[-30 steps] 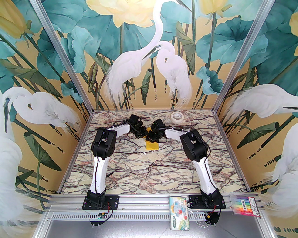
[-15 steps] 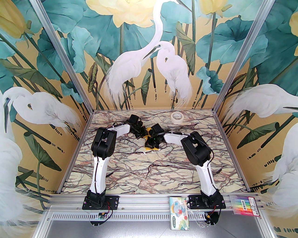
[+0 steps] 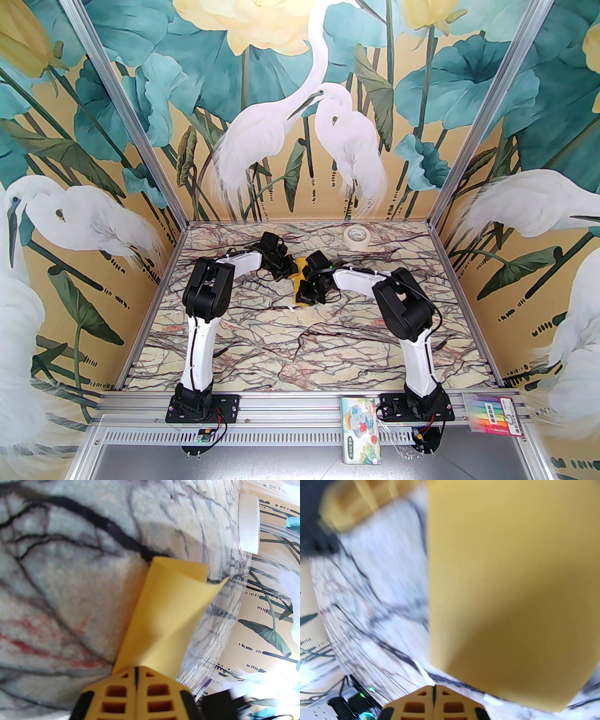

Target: Fold a paper plane with a square sheet of paper (fold left side to right side)

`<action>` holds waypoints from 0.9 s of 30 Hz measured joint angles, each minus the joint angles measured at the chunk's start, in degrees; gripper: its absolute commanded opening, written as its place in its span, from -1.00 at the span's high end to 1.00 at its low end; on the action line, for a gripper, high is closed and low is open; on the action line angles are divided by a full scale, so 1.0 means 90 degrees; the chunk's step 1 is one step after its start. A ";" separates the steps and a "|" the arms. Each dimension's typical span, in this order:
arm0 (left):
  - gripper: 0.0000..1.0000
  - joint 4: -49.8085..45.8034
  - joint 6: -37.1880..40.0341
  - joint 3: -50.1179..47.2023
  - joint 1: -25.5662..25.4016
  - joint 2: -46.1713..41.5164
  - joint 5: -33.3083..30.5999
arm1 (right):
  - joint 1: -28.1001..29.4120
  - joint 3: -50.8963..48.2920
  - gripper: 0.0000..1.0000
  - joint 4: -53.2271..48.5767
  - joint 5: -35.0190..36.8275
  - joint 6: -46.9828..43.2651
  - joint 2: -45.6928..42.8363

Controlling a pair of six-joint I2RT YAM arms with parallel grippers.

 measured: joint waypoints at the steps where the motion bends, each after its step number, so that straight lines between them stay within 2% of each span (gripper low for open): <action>1: 1.00 0.0000 0.0000 0.0000 0.0000 0.0000 0.0000 | -0.0027 0.0107 1.00 0.0007 0.0000 0.0007 0.0005; 6: 1.00 -0.0002 0.0000 0.0000 0.0000 0.0000 0.0000 | -0.0097 0.0702 1.00 0.0262 -0.0049 0.0056 0.0376; 12: 1.00 -0.0034 0.0002 0.0017 0.0000 0.0000 -0.0019 | -0.0092 0.0639 1.00 0.0342 -0.0202 0.0044 0.0903; 23: 1.00 -0.0440 0.0095 0.0299 0.0039 0.0080 -0.0114 | -0.0160 0.0151 1.00 0.1005 -0.0483 -0.0126 0.0792; 27: 1.00 -0.0733 0.0172 0.0789 0.0097 0.0345 -0.0090 | -0.0163 0.0087 1.00 0.1100 -0.0500 -0.0175 0.0770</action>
